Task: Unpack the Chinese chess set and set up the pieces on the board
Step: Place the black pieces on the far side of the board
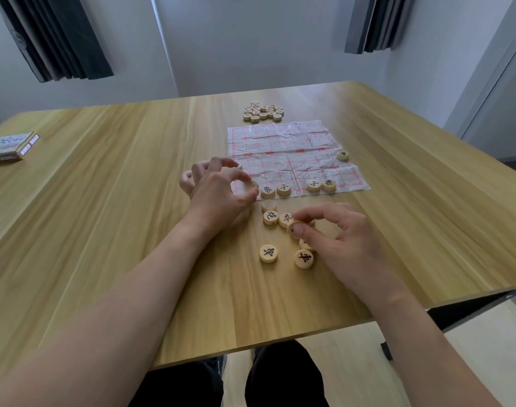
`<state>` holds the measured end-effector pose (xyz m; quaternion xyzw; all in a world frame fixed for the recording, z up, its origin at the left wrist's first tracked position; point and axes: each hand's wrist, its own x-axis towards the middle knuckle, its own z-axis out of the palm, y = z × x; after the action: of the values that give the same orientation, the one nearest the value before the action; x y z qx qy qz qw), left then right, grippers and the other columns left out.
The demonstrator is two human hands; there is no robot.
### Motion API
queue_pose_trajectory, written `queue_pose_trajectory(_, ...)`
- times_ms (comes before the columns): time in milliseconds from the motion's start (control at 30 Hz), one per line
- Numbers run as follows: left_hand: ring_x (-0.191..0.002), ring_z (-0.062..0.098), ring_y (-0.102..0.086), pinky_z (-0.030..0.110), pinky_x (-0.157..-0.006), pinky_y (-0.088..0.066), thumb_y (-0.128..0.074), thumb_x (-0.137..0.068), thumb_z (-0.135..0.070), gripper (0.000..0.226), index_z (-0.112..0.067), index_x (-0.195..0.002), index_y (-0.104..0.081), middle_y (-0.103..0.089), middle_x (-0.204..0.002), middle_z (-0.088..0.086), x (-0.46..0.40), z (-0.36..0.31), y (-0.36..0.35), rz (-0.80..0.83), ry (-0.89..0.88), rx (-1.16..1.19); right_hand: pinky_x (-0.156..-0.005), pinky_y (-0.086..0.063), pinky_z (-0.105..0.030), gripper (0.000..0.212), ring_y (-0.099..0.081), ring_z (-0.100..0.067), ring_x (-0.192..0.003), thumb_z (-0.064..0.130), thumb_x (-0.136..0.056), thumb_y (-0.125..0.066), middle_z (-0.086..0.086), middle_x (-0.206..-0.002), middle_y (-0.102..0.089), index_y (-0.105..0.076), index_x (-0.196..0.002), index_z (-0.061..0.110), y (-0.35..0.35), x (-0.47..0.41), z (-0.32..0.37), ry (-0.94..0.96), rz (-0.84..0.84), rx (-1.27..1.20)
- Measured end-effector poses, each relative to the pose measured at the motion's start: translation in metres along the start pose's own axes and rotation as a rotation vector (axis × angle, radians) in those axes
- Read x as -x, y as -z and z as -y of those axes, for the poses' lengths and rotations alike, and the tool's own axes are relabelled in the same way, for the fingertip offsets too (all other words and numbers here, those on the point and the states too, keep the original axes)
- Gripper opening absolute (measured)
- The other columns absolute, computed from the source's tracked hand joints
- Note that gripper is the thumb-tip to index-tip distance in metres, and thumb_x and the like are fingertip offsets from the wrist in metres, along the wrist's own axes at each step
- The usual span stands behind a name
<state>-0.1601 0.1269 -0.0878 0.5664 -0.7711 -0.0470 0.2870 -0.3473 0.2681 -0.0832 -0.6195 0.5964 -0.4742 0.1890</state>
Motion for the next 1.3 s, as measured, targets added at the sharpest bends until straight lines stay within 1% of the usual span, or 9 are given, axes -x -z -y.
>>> queue_pose_trajectory(100,-0.133,0.016,-0.025,0.048,-0.111,-0.006,-0.069,-0.079,-0.058,0.025,-0.040,-0.096,-0.071,-0.047,-0.129,-0.018,-0.001,0.001,-0.002,-0.008,-0.001,-0.002,-0.080,-0.039,-0.005,0.012,-0.059,0.000,-0.099,0.037,-0.079,-0.074,0.025,-0.094,-0.067,-0.073,-0.090,0.041,0.004,-0.006,-0.005,-0.086,-0.072,-0.119)
queue_pose_trajectory(133,-0.133,0.016,-0.025,0.048,-0.111,-0.006,-0.069,-0.079,-0.058,0.025,-0.040,-0.096,-0.071,-0.047,-0.130,-0.018,-0.002,0.000,-0.002,-0.003,0.003,-0.005,-0.076,-0.036,-0.001,0.011,-0.060,0.003,-0.095,0.035,-0.080,-0.074,0.020,-0.094,-0.069,-0.073,-0.090,0.039,0.005,-0.008,-0.007,-0.113,-0.084,-0.152)
queue_pose_trajectory(200,-0.133,0.017,-0.024,0.049,-0.112,-0.006,-0.067,-0.080,-0.059,0.025,-0.041,-0.097,-0.071,-0.046,-0.130,-0.017,-0.002,0.000,-0.003,0.021,0.001,-0.029,-0.078,-0.039,-0.005,0.011,-0.061,0.003,-0.096,0.039,-0.081,-0.073,0.015,-0.096,-0.071,-0.073,-0.091,0.039,0.004,-0.012,-0.011,-0.150,-0.104,-0.182)
queue_pose_trajectory(300,-0.135,0.017,-0.023,0.049,-0.113,-0.007,-0.065,-0.079,-0.063,0.034,-0.041,-0.105,-0.069,-0.045,-0.133,-0.016,-0.003,-0.001,-0.003,0.053,0.004,-0.075,-0.092,-0.049,-0.034,0.020,-0.065,-0.007,-0.097,0.050,-0.075,-0.070,0.016,-0.091,-0.072,-0.072,-0.092,0.042,0.002,-0.025,-0.020,-0.188,-0.133,-0.162)
queue_pose_trajectory(400,-0.136,0.019,-0.023,0.049,-0.114,-0.007,-0.061,-0.079,-0.065,0.045,-0.039,-0.116,-0.064,-0.044,-0.136,-0.014,0.000,0.001,-0.001,0.033,0.017,-0.054,-0.101,-0.043,-0.043,0.016,-0.066,-0.005,-0.090,0.053,-0.070,-0.066,0.020,-0.084,-0.072,-0.071,-0.084,0.047,0.009,-0.052,-0.034,-0.218,-0.229,-0.070)
queue_pose_trajectory(533,-0.133,0.017,-0.024,0.044,-0.111,-0.005,-0.048,-0.074,-0.059,0.046,-0.036,-0.111,-0.064,-0.047,-0.133,-0.013,0.006,0.000,0.002,-0.039,0.058,0.022,-0.105,-0.031,-0.040,0.013,-0.062,-0.010,-0.101,0.042,-0.082,-0.062,0.017,-0.090,-0.070,-0.071,-0.090,0.037,0.030,-0.087,-0.057,-0.347,-0.379,0.117)
queue_pose_trajectory(600,-0.132,0.017,-0.025,0.045,-0.111,-0.006,-0.047,-0.074,-0.057,0.045,-0.036,-0.109,-0.064,-0.047,-0.131,-0.014,0.007,-0.001,0.002,-0.052,0.069,0.039,-0.098,-0.027,-0.037,0.017,-0.059,-0.015,-0.106,0.039,-0.086,-0.061,0.013,-0.096,-0.069,-0.070,-0.098,0.031,0.033,-0.097,-0.065,-0.389,-0.398,0.222)
queue_pose_trajectory(800,-0.131,0.016,-0.025,0.044,-0.111,-0.007,-0.047,-0.075,-0.057,0.044,-0.037,-0.110,-0.064,-0.046,-0.128,-0.015,0.004,0.000,0.001,-0.040,0.055,0.051,-0.093,-0.025,-0.038,0.012,-0.057,-0.021,-0.108,0.041,-0.086,-0.061,0.010,-0.099,-0.070,-0.069,-0.090,0.034,0.027,-0.107,-0.078,-0.369,-0.336,0.373)
queue_pose_trajectory(1300,-0.130,0.013,-0.024,0.040,-0.108,-0.007,-0.046,-0.077,-0.055,0.042,-0.036,-0.109,-0.064,-0.041,-0.121,-0.020,0.003,0.000,0.002,-0.001,0.068,0.096,-0.099,-0.024,-0.040,0.019,-0.045,-0.027,-0.118,0.036,-0.092,-0.055,0.005,-0.121,-0.060,-0.072,-0.100,0.034,0.027,-0.102,-0.074,-0.371,-0.272,0.501)
